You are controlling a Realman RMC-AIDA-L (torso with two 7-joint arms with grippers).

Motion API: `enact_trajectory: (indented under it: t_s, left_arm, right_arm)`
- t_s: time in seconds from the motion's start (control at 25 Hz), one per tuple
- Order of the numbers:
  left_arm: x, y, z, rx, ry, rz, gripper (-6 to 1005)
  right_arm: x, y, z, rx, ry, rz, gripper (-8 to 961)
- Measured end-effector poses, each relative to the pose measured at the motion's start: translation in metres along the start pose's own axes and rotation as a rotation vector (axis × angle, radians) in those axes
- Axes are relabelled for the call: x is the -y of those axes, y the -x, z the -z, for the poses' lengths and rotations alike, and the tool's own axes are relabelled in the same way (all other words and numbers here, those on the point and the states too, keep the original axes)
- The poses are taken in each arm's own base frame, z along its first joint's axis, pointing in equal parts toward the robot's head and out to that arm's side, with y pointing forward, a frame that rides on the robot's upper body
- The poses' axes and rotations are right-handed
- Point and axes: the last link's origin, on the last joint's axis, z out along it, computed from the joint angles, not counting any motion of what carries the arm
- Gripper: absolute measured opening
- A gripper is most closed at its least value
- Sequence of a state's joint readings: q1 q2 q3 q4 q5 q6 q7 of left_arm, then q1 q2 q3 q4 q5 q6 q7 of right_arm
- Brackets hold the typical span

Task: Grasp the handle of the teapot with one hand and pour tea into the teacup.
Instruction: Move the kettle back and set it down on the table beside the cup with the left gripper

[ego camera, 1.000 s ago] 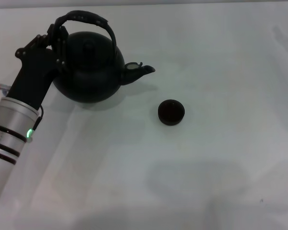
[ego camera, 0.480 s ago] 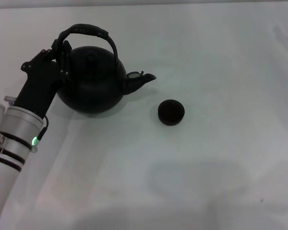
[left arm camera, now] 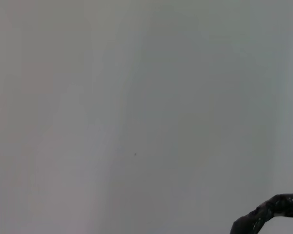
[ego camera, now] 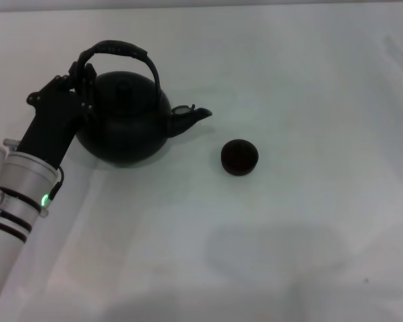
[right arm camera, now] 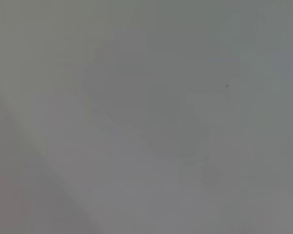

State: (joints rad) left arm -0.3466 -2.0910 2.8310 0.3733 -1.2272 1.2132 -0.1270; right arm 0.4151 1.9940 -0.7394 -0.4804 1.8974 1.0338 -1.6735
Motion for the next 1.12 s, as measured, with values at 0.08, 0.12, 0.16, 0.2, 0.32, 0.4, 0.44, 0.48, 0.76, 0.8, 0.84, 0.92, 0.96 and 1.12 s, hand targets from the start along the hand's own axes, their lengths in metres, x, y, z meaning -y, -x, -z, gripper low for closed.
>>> enact_trajectory:
  t_s: [0.08,0.12,0.16,0.2,0.32,0.4,0.44,0.48,0.76,0.8,0.84,0.92,0.96,1.12]
  left_arm:
    - [0.0007,0.001,0.0,0.008,-0.001,-0.002,159]
    - [0.0013,0.0025,-0.001,0.022,-0.001,-0.005,160]
    - [0.0013,0.0025,-0.001,0.022,-0.001,-0.005,162]
    - [0.0015,0.0032,-0.0016,0.028,0.0,-0.006,163]
    - [0.0025,0.0038,-0.0034,0.038,0.001,-0.01,167]
    - [0.0033,0.0037,-0.0044,0.041,0.001,-0.014,170]
    - [0.0036,0.0036,-0.0048,0.042,0.002,-0.016,171]
    - [0.0039,0.0037,-0.0048,0.042,0.001,-0.017,172]
    - [0.0041,0.0052,-0.0054,0.054,0.002,-0.021,181]
    - [0.0044,0.0053,-0.0054,0.055,0.001,-0.021,183]
    - [0.0045,0.0055,-0.0054,0.056,0.0,-0.021,184]
    - [0.0045,0.0056,-0.0053,0.056,-0.001,-0.021,187]
    - [0.0047,0.0057,-0.0049,0.056,-0.002,-0.021,188]
    - [0.0043,0.0054,-0.0034,0.05,0.0,-0.02,376]
  right_arm:
    - [0.0,0.0001,-0.0003,0.0,0.0,0.0,872]
    - [-0.0002,0.0002,-0.0006,0.0,0.0,0.0,872]
    - [-0.0002,0.0002,-0.0006,0.0,0.0,0.0,872]
    - [-0.0003,0.0002,-0.0008,0.0,0.0,0.0,872]
    - [-0.0004,0.0003,-0.0008,0.0,0.0,0.0,872]
    - [-0.0004,0.0003,-0.0009,0.0,0.001,0.0,872]
    - [-0.0004,0.0004,-0.0009,0.0,0.001,0.0,872]
    - [-0.0004,0.0003,-0.0008,0.0,0.0,0.0,872]
    - [-0.0004,0.0001,-0.0008,0.0,0.0,0.0,872]
    - [-0.0004,0.0002,-0.0008,0.0,0.0,0.0,872]
    - [-0.0004,0.0002,-0.0008,0.0,0.0,0.0,872]
    - [-0.0004,0.0001,-0.0008,0.0,0.0,0.0,872]
    - [-0.0004,0.0001,-0.0008,0.0,0.0,0.0,872]
    - [-0.0004,0.0002,-0.0008,0.0,0.0,0.0,872]
